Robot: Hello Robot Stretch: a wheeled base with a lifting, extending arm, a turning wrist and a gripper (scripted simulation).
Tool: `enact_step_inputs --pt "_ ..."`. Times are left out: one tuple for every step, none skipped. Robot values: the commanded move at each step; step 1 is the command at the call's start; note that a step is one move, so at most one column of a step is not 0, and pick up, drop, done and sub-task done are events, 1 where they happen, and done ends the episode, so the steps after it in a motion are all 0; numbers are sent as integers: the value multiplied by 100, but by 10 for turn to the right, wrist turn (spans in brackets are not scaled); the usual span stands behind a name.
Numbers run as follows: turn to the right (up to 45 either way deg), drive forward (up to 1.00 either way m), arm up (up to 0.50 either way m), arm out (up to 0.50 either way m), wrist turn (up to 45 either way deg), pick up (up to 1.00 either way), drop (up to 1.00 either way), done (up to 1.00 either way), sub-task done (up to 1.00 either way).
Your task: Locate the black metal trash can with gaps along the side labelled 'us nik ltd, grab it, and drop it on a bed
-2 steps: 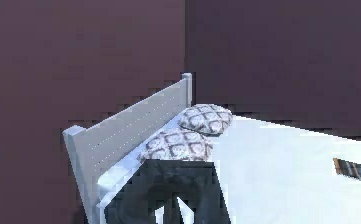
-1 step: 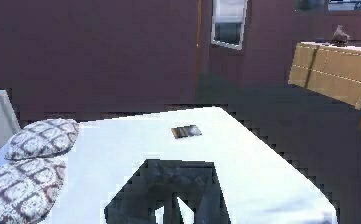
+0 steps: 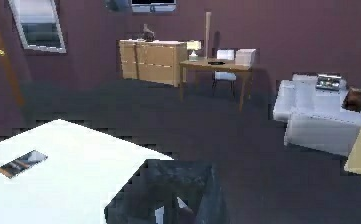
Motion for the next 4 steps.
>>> enact_step_inputs --pt "120 0 0 0 0 0 0 0 0" --pt "-450 0 0 0 0 0 0 0 0" --pt "-450 0 0 0 0 0 0 0 0" --pt "-450 0 0 0 0 0 0 0 0"
